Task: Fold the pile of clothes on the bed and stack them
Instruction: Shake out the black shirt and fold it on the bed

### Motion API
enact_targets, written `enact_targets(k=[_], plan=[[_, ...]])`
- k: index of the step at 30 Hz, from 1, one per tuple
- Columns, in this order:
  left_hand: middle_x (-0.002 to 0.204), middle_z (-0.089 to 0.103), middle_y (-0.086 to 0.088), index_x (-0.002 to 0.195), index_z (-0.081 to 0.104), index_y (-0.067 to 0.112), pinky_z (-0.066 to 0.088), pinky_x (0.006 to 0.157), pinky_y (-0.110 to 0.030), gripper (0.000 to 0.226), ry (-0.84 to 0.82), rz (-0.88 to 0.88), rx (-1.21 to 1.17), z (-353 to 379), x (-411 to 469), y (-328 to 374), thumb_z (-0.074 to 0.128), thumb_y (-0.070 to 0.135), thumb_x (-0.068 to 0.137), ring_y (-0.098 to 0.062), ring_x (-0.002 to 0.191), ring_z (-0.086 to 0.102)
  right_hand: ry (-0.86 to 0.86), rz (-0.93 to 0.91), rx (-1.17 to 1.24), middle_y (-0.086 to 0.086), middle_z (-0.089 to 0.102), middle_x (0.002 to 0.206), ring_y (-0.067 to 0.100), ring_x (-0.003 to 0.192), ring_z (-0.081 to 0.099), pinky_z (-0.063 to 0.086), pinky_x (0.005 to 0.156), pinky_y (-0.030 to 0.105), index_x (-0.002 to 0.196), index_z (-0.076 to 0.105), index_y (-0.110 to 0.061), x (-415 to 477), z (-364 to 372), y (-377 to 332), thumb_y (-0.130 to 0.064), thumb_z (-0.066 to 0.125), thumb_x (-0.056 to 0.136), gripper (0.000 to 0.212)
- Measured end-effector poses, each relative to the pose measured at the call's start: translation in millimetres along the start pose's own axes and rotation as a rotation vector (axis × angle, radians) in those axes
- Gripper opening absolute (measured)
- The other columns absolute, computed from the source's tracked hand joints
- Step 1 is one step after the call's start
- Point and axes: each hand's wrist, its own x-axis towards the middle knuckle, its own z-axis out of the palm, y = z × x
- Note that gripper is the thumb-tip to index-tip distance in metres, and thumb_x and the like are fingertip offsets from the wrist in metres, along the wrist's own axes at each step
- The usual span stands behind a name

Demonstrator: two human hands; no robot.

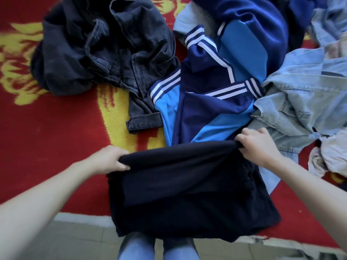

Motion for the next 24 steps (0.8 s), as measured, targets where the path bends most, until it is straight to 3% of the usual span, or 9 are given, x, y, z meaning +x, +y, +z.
enact_targets(k=[3, 6, 9, 11, 14, 17, 19, 21, 24], plan=[[0.080, 0.066, 0.003, 0.076, 0.062, 0.025, 0.047, 0.070, -0.034, 0.011, 0.121, 0.055, 0.018, -33, -15, -13, 0.070, 0.031, 0.081, -0.018, 0.079, 0.060, 0.107, 0.003, 0.120, 0.016, 0.056, 0.071, 0.039, 0.069, 0.060, 0.038, 0.060, 0.036, 0.078, 0.068, -0.006, 2, -15, 8, 0.000, 0.083, 0.049, 0.033], [0.086, 0.063, 0.002, 0.089, 0.065, 0.021, 0.045, 0.066, -0.032, 0.013, 0.357, 0.090, 0.215, -53, -23, -22, 0.066, 0.033, 0.083, -0.024, 0.085, 0.061, 0.102, -0.010, 0.186, 0.020, 0.061, 0.089, 0.043, 0.082, 0.059, 0.045, 0.067, 0.043, 0.090, 0.063, -0.001, 11, -32, -3, 0.004, 0.076, 0.059, 0.034], [0.070, 0.062, -0.004, 0.082, 0.065, 0.015, 0.046, 0.052, -0.031, 0.015, 0.632, 0.249, 0.376, -46, -31, -22, 0.073, 0.026, 0.074, -0.029, 0.062, 0.064, 0.027, -0.021, 0.233, 0.017, 0.065, 0.094, 0.038, 0.087, 0.061, 0.044, 0.071, 0.042, 0.099, 0.058, -0.002, 5, -33, -6, 0.003, 0.067, 0.067, 0.033], [0.061, 0.061, 0.000, 0.080, 0.065, 0.018, 0.045, 0.045, -0.024, 0.019, 0.596, 0.357, 0.448, -23, -45, -18, 0.068, 0.029, 0.066, -0.023, 0.051, 0.063, 0.163, -0.210, 0.166, 0.014, 0.067, 0.090, 0.031, 0.084, 0.059, 0.041, 0.069, 0.038, 0.093, 0.052, -0.008, -18, -26, -4, -0.003, 0.062, 0.062, 0.033], [0.057, 0.059, 0.003, 0.096, 0.069, 0.013, 0.043, 0.044, -0.020, 0.052, 0.526, 0.451, 0.510, 34, -65, -20, 0.077, 0.016, 0.045, -0.019, 0.047, 0.059, 0.328, -0.413, 0.048, 0.015, 0.069, 0.096, 0.026, 0.092, 0.049, 0.034, 0.073, 0.036, 0.088, 0.043, -0.014, -68, -8, -6, -0.016, 0.043, 0.062, 0.026], [0.049, 0.047, 0.004, 0.114, 0.051, 0.012, 0.035, 0.041, -0.021, 0.060, 0.555, 0.447, 0.592, 94, -78, -28, 0.042, 0.005, 0.055, -0.020, 0.042, 0.049, 0.307, -0.536, -0.110, 0.018, 0.068, 0.094, 0.031, 0.092, 0.051, 0.036, 0.075, 0.039, 0.085, 0.051, -0.010, -122, 29, -12, -0.007, 0.042, 0.072, 0.017], [0.043, 0.041, 0.002, 0.118, 0.046, 0.014, 0.025, 0.040, -0.022, 0.071, 0.528, 0.325, 0.555, 121, -81, -32, 0.036, 0.001, 0.049, -0.020, 0.036, 0.044, 0.163, -0.484, -0.214, 0.013, 0.066, 0.085, 0.032, 0.084, 0.057, 0.035, 0.074, 0.041, 0.084, 0.055, -0.010, -152, 61, -9, -0.002, 0.040, 0.069, 0.023], [0.037, 0.032, 0.000, 0.119, 0.046, 0.016, 0.017, 0.045, -0.024, 0.078, 0.518, 0.248, 0.512, 139, -83, -37, 0.034, -0.006, 0.045, -0.020, 0.030, 0.040, 0.007, -0.317, -0.237, 0.008, 0.065, 0.076, 0.032, 0.082, 0.056, 0.036, 0.071, 0.044, 0.086, 0.051, -0.011, -170, 84, -2, -0.002, 0.049, 0.058, 0.029], [0.040, 0.022, 0.001, 0.106, 0.066, 0.010, 0.019, 0.044, -0.020, 0.086, 0.404, 0.183, 0.463, 151, -88, -40, 0.067, -0.005, 0.022, -0.021, 0.028, 0.039, -0.028, 0.035, -0.069, 0.008, 0.070, 0.076, 0.030, 0.088, 0.047, 0.050, 0.062, 0.045, 0.088, 0.050, -0.013, -178, 86, -13, -0.010, 0.044, 0.061, 0.028]])
